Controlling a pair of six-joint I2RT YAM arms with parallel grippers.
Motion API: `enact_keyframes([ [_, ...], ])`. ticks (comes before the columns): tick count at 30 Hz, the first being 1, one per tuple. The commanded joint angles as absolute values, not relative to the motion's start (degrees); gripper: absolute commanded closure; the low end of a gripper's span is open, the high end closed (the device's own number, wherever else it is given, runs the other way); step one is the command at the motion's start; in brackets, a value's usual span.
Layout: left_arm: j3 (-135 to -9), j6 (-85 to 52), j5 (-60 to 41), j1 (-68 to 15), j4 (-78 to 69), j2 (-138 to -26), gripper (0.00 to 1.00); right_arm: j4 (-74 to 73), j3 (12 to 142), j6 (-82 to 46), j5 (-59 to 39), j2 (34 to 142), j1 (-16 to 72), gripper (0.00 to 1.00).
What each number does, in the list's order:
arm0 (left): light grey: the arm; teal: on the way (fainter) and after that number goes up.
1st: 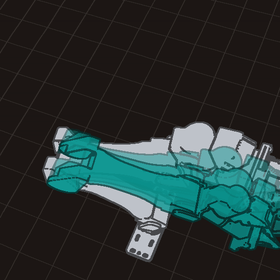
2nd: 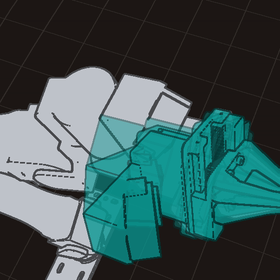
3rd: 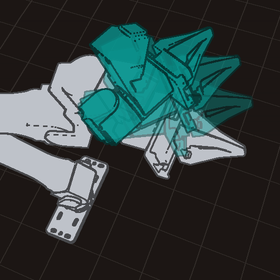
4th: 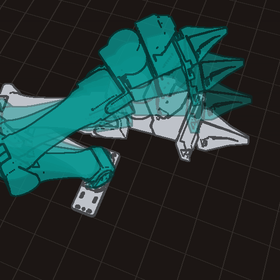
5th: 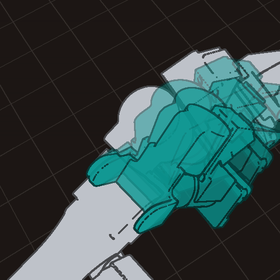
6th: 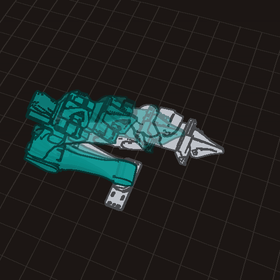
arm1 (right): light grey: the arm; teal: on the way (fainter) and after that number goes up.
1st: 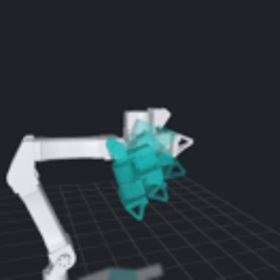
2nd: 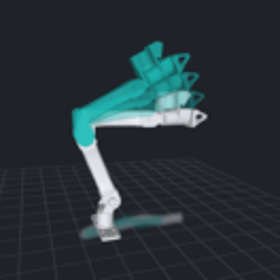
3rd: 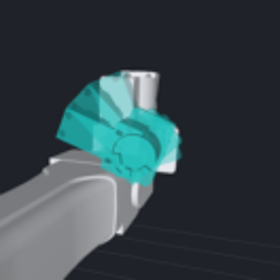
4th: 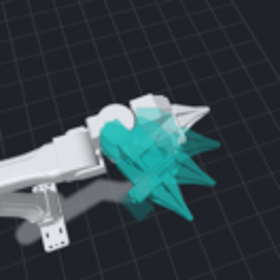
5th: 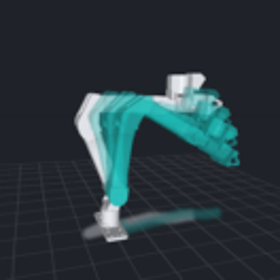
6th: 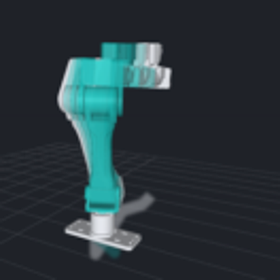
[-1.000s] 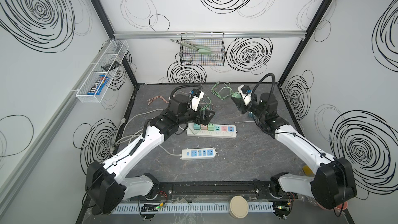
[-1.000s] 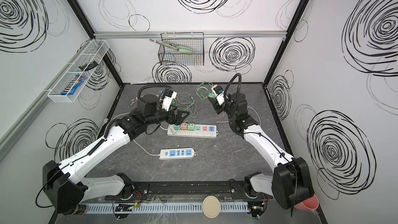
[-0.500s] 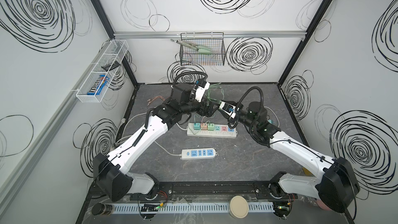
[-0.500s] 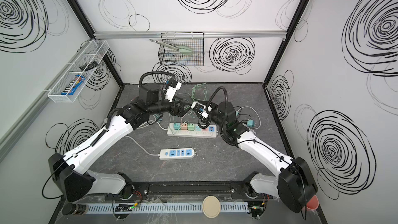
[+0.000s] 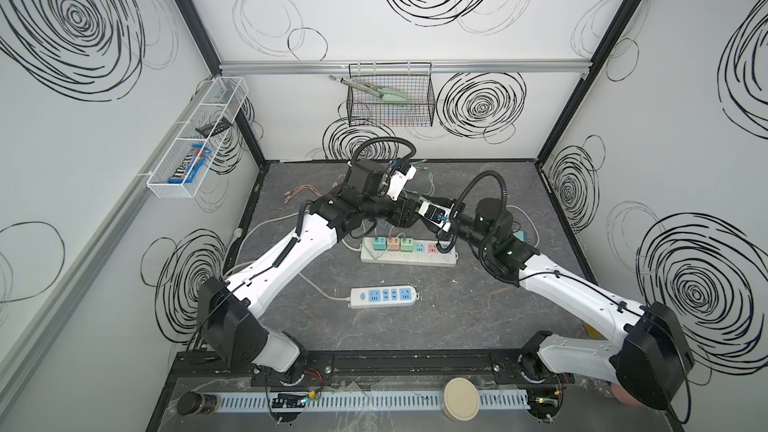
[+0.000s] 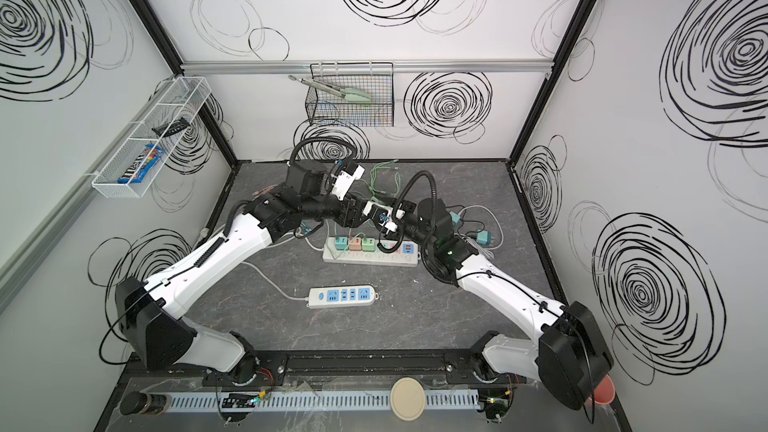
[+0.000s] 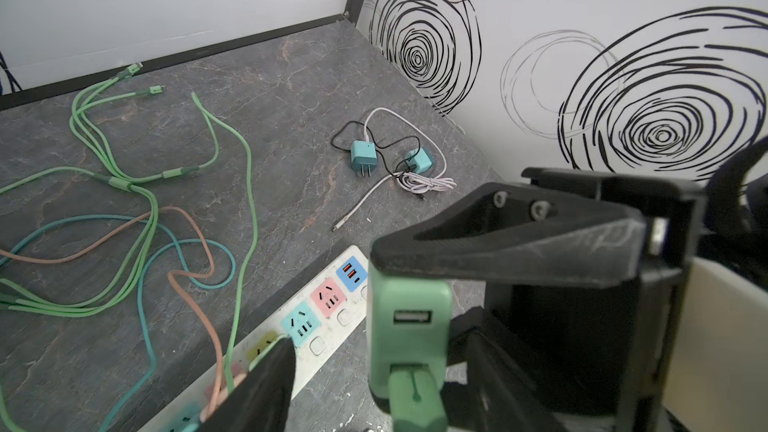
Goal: Insert the plug
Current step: 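Carry the green charger toward the left gripper while the left gripper approaches, then close the left gripper on the green charger while the right gripper releases it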
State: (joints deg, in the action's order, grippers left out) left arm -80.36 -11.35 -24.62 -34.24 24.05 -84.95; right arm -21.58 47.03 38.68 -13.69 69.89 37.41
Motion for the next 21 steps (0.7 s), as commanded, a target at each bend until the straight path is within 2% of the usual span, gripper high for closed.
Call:
enact_keyframes([
  [1,-81.8,-12.5,-26.8,-34.6,21.3,-85.7,0.36,-24.6,48.4,39.5,-14.2,69.8,37.9,0.77],
  [8,-82.3,-12.8,-27.8,-35.0,21.2,-87.7,0.54,-24.8,48.6,38.9,-14.3,70.2,37.9,0.77],
  [14,-82.4,-12.5,-27.9,-35.0,21.7,-88.2,0.89,-24.5,48.5,37.8,-13.8,70.4,38.0,0.75],
  [16,-82.5,-12.6,-27.4,-34.9,21.5,-88.2,1.0,-22.8,48.8,37.5,-14.3,70.6,37.9,0.68],
  [21,-82.3,-12.2,-24.6,-34.6,20.7,-88.1,1.0,-19.9,49.7,34.7,-13.7,70.4,37.5,0.34],
])
